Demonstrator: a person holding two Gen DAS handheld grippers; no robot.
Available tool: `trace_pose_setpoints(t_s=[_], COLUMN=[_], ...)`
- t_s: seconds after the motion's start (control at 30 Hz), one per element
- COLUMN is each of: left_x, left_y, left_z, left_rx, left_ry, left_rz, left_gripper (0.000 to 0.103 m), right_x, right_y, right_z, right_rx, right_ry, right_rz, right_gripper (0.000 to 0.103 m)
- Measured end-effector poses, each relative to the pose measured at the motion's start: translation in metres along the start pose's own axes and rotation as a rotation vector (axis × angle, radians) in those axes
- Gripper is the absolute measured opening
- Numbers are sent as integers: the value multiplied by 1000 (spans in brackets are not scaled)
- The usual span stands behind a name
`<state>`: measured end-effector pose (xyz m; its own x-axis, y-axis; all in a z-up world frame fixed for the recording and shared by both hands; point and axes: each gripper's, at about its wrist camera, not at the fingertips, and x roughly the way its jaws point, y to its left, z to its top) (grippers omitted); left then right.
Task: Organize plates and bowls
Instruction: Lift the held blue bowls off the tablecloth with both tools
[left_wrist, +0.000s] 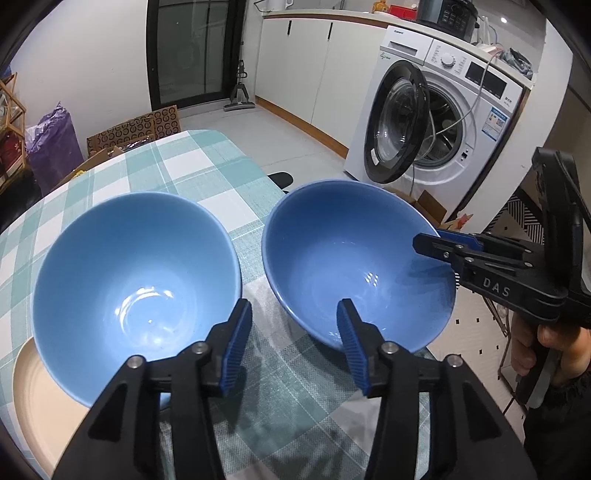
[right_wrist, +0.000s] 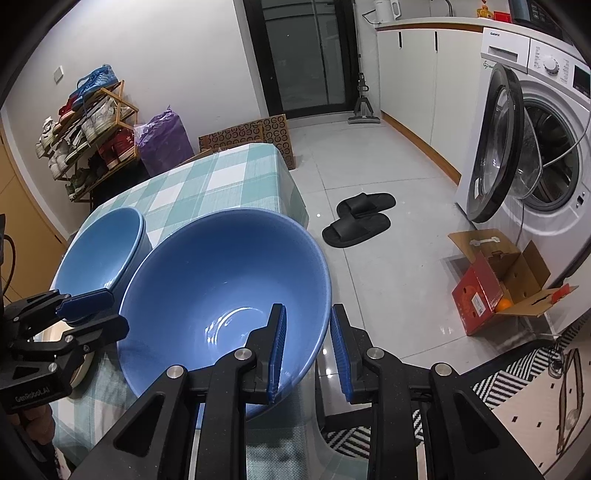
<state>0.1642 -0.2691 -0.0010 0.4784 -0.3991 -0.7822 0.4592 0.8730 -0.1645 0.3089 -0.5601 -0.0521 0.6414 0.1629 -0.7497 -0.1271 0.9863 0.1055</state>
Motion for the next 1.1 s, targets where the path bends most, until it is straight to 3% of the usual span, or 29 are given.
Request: trace_pose_setpoints(t_s=[0.2,0.33,0.57,1.1], left_x=[2,9,18,3], left_y=[0,-1,1,-9], left_z=[4,7,8,12], left_rx=[-3,-12,-21,27], left_ry=[-6,22,38,-4], left_rz=[-22,-56,-54,-37], left_gripper=[52,39,31,29], right_x=[1,5,7,-4], right_y=[0,3,4,6], right_z=[0,-1,-1,-4], right_rx=[0,-2,-5,-13], right_ry=[1,6,8,-20], right_rz=[3,4,1,-12], right_gripper=[26,26,26,26])
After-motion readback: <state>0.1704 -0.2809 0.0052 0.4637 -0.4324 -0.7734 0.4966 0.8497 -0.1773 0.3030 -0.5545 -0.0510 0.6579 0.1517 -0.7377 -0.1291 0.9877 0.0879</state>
